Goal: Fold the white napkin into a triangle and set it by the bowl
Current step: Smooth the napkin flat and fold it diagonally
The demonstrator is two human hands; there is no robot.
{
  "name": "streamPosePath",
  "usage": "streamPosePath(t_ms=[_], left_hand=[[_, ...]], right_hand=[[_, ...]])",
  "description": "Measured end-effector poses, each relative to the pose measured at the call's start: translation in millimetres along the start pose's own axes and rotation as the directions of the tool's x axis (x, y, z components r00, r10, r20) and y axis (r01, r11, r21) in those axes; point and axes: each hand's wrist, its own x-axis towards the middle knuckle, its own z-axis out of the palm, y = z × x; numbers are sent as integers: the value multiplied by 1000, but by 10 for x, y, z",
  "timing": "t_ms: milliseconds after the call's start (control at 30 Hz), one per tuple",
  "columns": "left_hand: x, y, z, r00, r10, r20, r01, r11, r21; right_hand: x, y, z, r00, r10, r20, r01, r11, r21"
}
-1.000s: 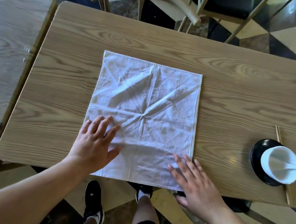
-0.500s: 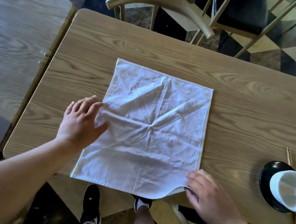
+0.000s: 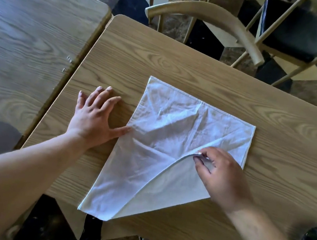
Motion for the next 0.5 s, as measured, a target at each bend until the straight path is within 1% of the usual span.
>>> streamPosePath(t_ms=[67,200,333,500], left_hand=[[130,-2,-4,1000,13,0,-13,1000,11],[396,17,-27,999,30,14,-30,1000,7],[458,2,1,999,42,6,-42,999,12],[483,-77,71,995,90,-42,-90,996,8]], right_hand=[[330,-103,9,1000,-9,-4,9,1000,25],[969,-287,2,999,-21,33,17,994,111],[1576,-456,42,998,-51,36,46,991,129],[2237,-600,176,985,-61,163,44,993,106]])
